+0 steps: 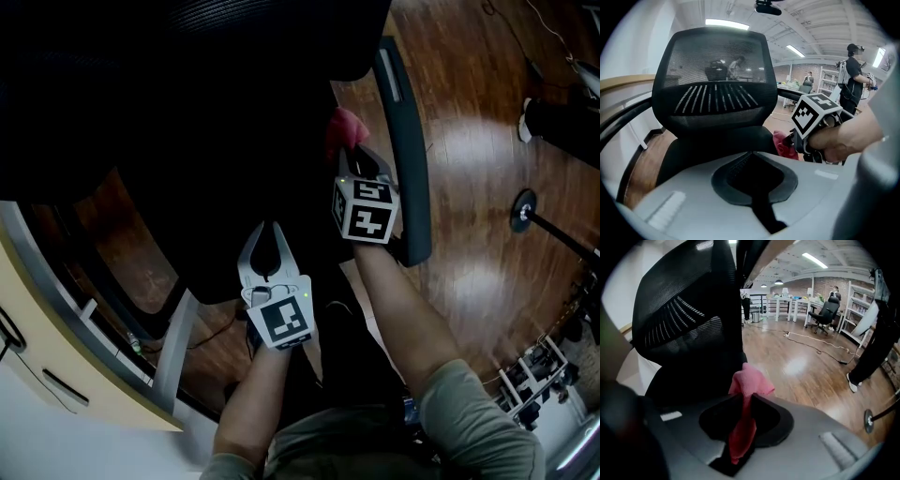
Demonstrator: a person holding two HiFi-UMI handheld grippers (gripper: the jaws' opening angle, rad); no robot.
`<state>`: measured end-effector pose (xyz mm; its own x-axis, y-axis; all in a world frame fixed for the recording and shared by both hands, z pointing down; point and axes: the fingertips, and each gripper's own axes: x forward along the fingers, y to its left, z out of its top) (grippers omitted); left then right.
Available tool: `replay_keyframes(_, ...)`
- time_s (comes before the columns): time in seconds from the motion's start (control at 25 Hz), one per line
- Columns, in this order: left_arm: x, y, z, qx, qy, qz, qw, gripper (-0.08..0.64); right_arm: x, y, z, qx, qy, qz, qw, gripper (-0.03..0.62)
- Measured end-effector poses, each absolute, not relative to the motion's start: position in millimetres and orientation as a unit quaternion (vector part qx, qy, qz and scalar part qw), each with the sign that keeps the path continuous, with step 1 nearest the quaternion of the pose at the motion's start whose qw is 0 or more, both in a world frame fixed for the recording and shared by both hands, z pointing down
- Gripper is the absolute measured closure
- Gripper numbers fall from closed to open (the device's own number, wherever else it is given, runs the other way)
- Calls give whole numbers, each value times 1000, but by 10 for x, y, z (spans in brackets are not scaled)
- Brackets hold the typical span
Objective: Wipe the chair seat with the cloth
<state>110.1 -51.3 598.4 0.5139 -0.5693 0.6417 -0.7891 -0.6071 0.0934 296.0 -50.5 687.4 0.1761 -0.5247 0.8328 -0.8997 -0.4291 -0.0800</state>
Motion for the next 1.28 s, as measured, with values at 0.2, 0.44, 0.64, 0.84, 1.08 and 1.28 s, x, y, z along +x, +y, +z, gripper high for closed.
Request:
replay_keyframes(0.2,1083,-383,6046,848,-399,297,186,555,2921,-478,6877,736,-491,414,213,534)
replay_keyframes(0.44,747,-395,5975,830,-430,300,192,555,2781,-535,6670,742,-510,381,209,534)
replay_keyframes(0.64,111,-529,5797,808,-475,296,182,555,2029,-797,6417,701,-579,361,208,534)
replay_keyframes(0.84,-518,-619,5618,780,-527,286,181,555,968,-1149,6238,622,-672,335,222,534)
replay_keyframes(1.08,-1217,-440,5596,745,-571,280,203,555,-234,-1218,6200,526,-748,326,239,534)
replay_keyframes(1.28,-1579,-238,5738,726,-585,284,222,555,-931,-1143,6400,460,-780,331,266,534)
